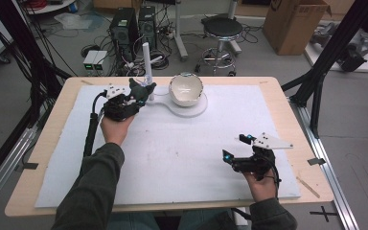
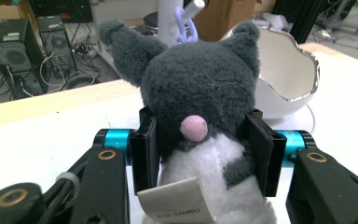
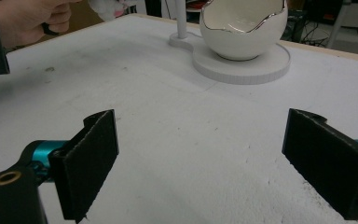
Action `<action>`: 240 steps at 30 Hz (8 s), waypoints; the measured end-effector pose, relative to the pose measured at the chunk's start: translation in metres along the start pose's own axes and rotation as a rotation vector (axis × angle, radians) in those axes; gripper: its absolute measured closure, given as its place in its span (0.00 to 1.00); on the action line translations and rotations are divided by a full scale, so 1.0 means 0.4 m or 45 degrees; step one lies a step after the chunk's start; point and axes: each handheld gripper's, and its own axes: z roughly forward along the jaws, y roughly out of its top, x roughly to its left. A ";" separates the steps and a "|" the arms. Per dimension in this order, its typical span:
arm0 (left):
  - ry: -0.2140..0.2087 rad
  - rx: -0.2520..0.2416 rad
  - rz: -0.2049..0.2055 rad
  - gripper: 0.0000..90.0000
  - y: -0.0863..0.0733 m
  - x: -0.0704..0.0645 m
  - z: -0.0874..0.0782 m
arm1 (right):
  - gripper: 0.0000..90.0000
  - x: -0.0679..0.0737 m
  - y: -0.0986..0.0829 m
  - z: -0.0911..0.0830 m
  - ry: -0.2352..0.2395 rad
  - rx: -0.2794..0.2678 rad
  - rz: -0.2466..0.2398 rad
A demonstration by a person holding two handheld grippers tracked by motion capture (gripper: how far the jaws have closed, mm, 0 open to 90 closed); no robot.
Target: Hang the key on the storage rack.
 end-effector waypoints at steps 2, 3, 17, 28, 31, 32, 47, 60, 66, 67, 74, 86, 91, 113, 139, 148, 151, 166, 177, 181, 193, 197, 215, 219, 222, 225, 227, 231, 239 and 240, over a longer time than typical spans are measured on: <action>-0.001 0.004 0.000 0.58 -0.002 -0.001 0.004 | 0.11 0.000 0.000 0.001 0.001 -0.001 -0.002; 0.000 0.006 -0.001 0.58 -0.003 -0.002 0.006 | 0.11 0.000 0.000 0.001 0.001 -0.001 -0.004; 0.006 0.038 0.003 0.58 -0.011 -0.004 0.018 | 0.11 -0.001 -0.001 -0.004 0.000 -0.002 0.006; 0.020 0.061 0.010 0.57 -0.016 -0.003 0.023 | 0.11 -0.001 -0.002 -0.005 0.004 -0.003 -0.003; 0.022 0.064 0.016 0.57 -0.015 -0.003 0.022 | 0.11 -0.001 -0.003 -0.005 0.003 -0.001 0.002; 0.024 0.058 0.015 0.57 -0.015 -0.003 0.021 | 0.11 -0.001 -0.003 -0.005 0.006 -0.004 -0.002; 0.021 0.065 0.024 0.55 -0.018 -0.006 0.026 | 0.11 0.000 -0.001 -0.005 0.003 -0.002 -0.005; 0.017 0.098 0.046 0.49 -0.021 -0.004 0.027 | 0.11 0.000 -0.001 -0.006 0.004 -0.003 -0.009; 0.014 0.110 0.053 0.45 -0.022 -0.005 0.024 | 0.11 0.000 0.000 -0.006 0.000 -0.004 -0.011; 0.014 0.113 0.051 0.44 -0.021 -0.004 0.024 | 0.11 0.001 0.000 -0.006 0.002 -0.002 -0.007; -0.003 0.109 0.052 0.40 -0.017 0.000 0.013 | 0.11 0.000 0.001 -0.006 -0.004 -0.009 -0.009; -0.046 0.080 0.066 0.41 -0.004 -0.007 -0.013 | 0.11 -0.003 -0.001 -0.009 -0.010 -0.008 -0.006; -0.067 0.052 0.061 0.39 0.006 -0.011 -0.032 | 0.11 -0.008 -0.002 -0.012 -0.021 -0.007 0.000; -0.127 -0.026 0.066 0.36 -0.025 0.013 -0.167 | 0.11 -0.029 0.000 -0.030 -0.046 -0.040 0.039; -0.217 -0.021 0.114 0.27 -0.053 0.017 -0.253 | 0.11 -0.022 -0.011 -0.017 -0.049 0.029 0.013; -0.214 0.003 0.139 0.24 -0.067 0.004 -0.273 | 0.11 -0.026 -0.011 -0.024 -0.054 0.013 0.012; -0.207 0.010 0.130 0.24 -0.080 0.008 -0.284 | 0.11 -0.025 -0.010 -0.024 -0.052 0.013 0.011; -0.213 0.012 0.169 0.24 -0.121 0.003 -0.343 | 0.11 -0.022 -0.010 -0.022 -0.056 0.029 0.004; -0.219 0.008 0.161 0.23 -0.148 -0.001 -0.373 | 0.11 -0.024 -0.009 -0.025 -0.072 0.022 -0.007; -0.219 0.007 0.160 0.23 -0.161 -0.004 -0.383 | 0.11 -0.024 -0.009 -0.027 -0.073 0.026 0.000; -0.198 0.000 0.158 0.23 -0.188 -0.006 -0.406 | 0.11 -0.024 -0.009 -0.027 -0.071 0.026 -0.007; -0.193 0.005 0.150 0.23 -0.198 -0.003 -0.413 | 0.11 -0.024 -0.008 -0.026 -0.069 0.022 -0.010; -0.193 -0.009 0.131 0.23 -0.222 -0.004 -0.452 | 0.11 -0.025 -0.013 -0.021 -0.063 0.044 -0.014; -0.190 -0.012 0.132 0.23 -0.225 -0.003 -0.458 | 0.11 -0.025 -0.015 -0.021 -0.065 0.047 -0.018; -0.187 -0.021 0.128 0.22 -0.229 -0.005 -0.464 | 0.11 -0.024 -0.017 -0.019 -0.063 0.056 -0.015; -0.186 -0.013 0.140 0.22 -0.232 -0.008 -0.465 | 0.11 -0.024 -0.018 -0.017 -0.061 0.059 -0.021; -0.184 -0.016 0.141 0.22 -0.232 -0.009 -0.467 | 0.11 -0.023 -0.018 -0.016 -0.062 0.064 -0.018; -0.185 -0.016 0.141 0.22 -0.234 -0.008 -0.471 | 0.11 -0.022 -0.019 -0.016 -0.058 0.069 -0.017; -0.179 -0.019 0.141 0.22 -0.237 -0.003 -0.470 | 0.11 -0.022 -0.020 -0.011 -0.056 0.083 -0.022; -0.181 -0.020 0.140 0.22 -0.237 -0.002 -0.469 | 0.11 -0.022 -0.020 -0.011 -0.055 0.081 -0.028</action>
